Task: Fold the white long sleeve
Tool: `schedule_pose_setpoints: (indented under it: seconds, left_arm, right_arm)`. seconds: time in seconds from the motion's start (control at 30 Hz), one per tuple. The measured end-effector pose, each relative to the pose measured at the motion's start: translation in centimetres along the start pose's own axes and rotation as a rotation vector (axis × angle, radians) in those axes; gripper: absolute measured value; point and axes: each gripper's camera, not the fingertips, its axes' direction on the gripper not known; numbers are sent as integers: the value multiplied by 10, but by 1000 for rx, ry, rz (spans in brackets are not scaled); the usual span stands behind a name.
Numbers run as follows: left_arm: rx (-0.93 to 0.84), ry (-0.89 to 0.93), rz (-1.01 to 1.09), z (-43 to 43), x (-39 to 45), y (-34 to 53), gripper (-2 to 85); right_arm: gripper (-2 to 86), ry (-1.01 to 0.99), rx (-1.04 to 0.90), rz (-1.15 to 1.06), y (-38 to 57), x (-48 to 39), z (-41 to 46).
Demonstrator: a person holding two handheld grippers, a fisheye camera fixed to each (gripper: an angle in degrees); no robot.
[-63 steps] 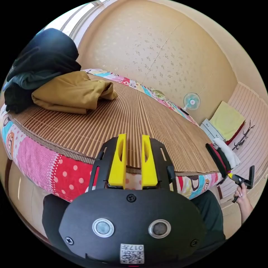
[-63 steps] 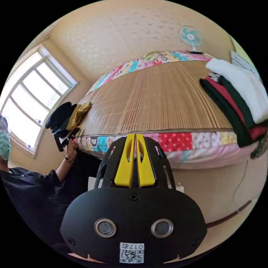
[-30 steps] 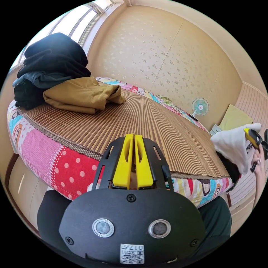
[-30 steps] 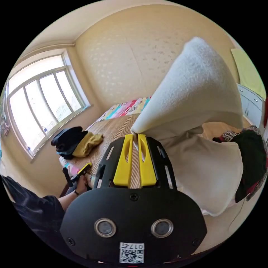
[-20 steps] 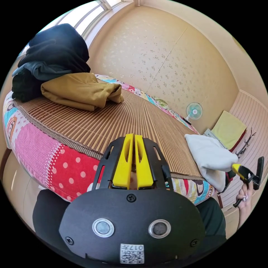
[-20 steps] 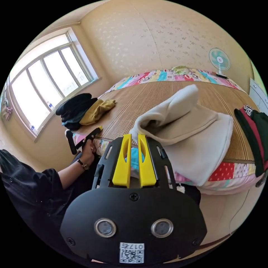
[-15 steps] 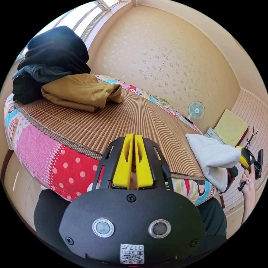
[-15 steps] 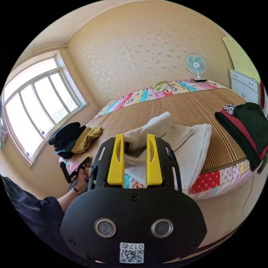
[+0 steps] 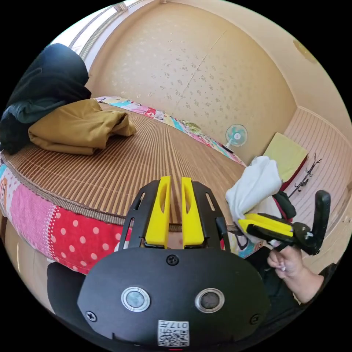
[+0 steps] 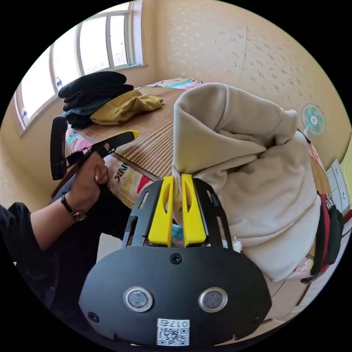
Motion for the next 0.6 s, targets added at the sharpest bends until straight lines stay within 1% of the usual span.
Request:
schedule_pose_setpoints:
  seconds: [0.03, 0.07, 0.13, 0.2, 0.27, 0.3, 0.37, 0.43, 0.47, 0.53, 0.57, 0.6]
  left_arm:
    - [7, 110, 6, 1, 1, 0, 66]
    - [1, 172, 4, 2, 1, -1, 71]
    - [-24, 409, 10, 3, 10, -8, 104]
    - [-19, 497, 28, -2, 29, -16, 118]
    - [-14, 525, 71, -7, 60, -29, 123]
    - [-30, 517, 131, -7, 87, -39, 125]
    - [-119, 411, 266, 1, 137, -55, 138]
    - [-236, 226, 453, 28, 205, -64, 165]
    - [-263, 192, 490, 37, 219, -64, 167]
    - [-403, 53, 565, 83, 255, -56, 162]
    - [-455, 9, 575, 98, 259, -52, 154]
    - [-570, -97, 582, 127, 260, -44, 136]
  right_arm:
    - [39, -9, 13, 14, 6, -2, 1]
    - [37, -59, 31, 55, 16, 1, 3]
    - [36, -164, 58, 126, 28, 15, 5]
    - [35, -274, 90, 175, 38, 32, 8]
    - [34, -304, 103, 170, 41, 36, 13]
    - [34, -299, 110, 156, 42, 34, 15]
    - [33, -264, 117, 131, 42, 26, 18]
    - [32, -224, 122, 113, 40, 17, 19]
    - [32, -203, 127, 108, 39, 13, 19]
    - [31, -184, 130, 104, 37, 9, 17]
    - [30, -181, 125, 101, 35, 9, 15]
    - [28, -190, 110, 101, 30, 11, 12]
